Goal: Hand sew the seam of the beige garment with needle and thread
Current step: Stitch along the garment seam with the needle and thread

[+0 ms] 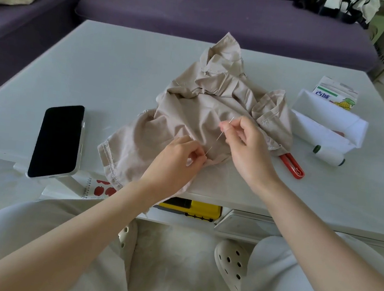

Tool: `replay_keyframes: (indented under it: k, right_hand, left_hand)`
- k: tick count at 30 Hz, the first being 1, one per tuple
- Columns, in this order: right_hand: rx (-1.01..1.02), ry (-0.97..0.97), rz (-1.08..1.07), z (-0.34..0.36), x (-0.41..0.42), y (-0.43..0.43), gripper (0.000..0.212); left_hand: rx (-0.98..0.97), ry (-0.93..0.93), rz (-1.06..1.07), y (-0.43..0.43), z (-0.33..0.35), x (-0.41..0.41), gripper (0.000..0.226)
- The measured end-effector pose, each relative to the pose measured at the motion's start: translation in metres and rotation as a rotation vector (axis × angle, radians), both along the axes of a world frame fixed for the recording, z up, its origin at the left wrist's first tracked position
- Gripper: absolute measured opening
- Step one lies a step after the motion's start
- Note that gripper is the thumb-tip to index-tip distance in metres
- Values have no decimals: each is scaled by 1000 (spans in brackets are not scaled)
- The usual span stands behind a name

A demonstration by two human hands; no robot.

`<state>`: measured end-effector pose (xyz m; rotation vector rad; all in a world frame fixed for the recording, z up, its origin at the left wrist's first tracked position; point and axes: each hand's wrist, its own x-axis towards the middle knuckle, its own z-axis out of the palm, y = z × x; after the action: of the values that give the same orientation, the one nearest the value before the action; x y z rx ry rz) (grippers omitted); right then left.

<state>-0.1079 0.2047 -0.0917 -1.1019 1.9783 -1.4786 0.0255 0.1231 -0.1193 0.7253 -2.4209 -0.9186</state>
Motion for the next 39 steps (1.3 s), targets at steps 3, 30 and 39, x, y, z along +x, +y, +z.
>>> replay_keyframes:
  k: [3,30,39]
  right_hand:
    - [21,168,-80,-2,-9,1,12]
    - [-52,-358,76,5,1,9,23]
    - [180,-440,232,19,10,15,26]
  left_hand:
    - [-20,-63,-17,0,-3,0,12]
    - [752,91,-230,-2,52,17,17]
    - [547,63,-133,5,48,11,16]
